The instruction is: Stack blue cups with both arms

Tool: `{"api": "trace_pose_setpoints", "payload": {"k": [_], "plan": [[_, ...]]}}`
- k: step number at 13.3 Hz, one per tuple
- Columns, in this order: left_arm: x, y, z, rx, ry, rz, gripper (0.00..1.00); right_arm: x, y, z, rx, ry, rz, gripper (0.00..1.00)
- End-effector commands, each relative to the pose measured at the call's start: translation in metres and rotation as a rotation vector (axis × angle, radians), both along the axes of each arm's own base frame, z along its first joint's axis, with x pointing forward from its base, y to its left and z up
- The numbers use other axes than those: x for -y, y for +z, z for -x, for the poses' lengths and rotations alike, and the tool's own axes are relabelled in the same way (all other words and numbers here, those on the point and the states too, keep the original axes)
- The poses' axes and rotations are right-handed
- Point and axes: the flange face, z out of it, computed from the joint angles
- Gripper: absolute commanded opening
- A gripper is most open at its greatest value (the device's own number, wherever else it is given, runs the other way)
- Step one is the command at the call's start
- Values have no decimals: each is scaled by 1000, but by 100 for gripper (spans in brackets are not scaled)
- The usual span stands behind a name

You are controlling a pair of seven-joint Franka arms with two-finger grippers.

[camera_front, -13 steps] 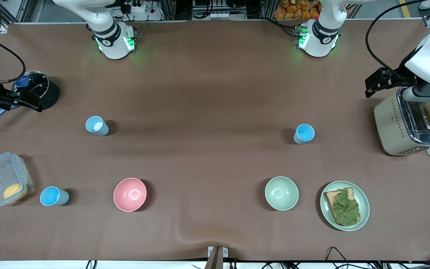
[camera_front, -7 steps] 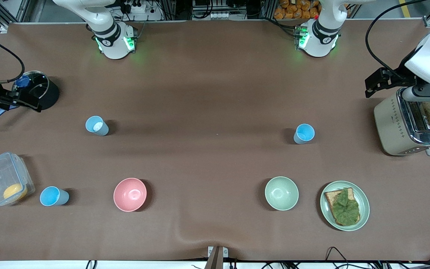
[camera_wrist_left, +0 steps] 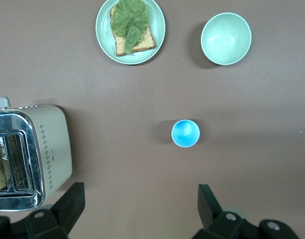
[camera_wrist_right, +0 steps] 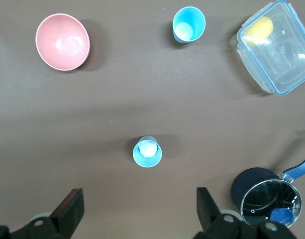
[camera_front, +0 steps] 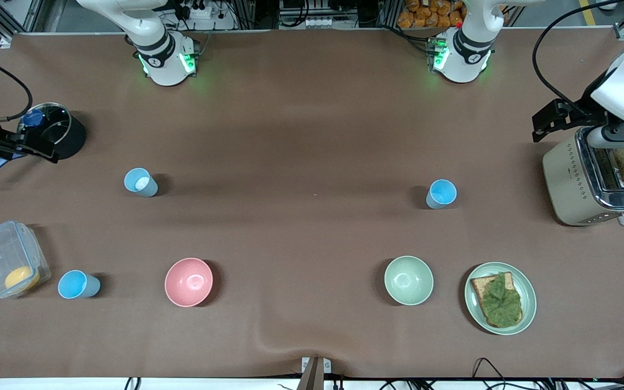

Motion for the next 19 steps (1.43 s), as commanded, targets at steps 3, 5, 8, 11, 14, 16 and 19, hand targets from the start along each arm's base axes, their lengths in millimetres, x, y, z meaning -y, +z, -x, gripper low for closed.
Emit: {"api": "trace_pose_setpoints", "payload": {"k": [3,5,8,11,14,16,19], "plan": [[2,3,0,-10,13,-8,100,2,2,-1,3,-23,-20,100],[0,2,1,-14,16,-9,100,2,2,-1,2,-23,-20,100],[-1,1,1,-20,19,-10,100,1,2,-1,2,-21,-20,100],[-6,0,0,-22,27,-10,100,1,2,-1,0,-21,-20,100],[-6,0,0,-22,27,-10,100,1,1,0,-4,-21,-20,100],[-6,0,0,-22,27,-10,100,2,1,0,-6,-21,-21,100],[-6,0,0,-22,27,-10,100,2,0,0,-8,-21,-21,100]]}}
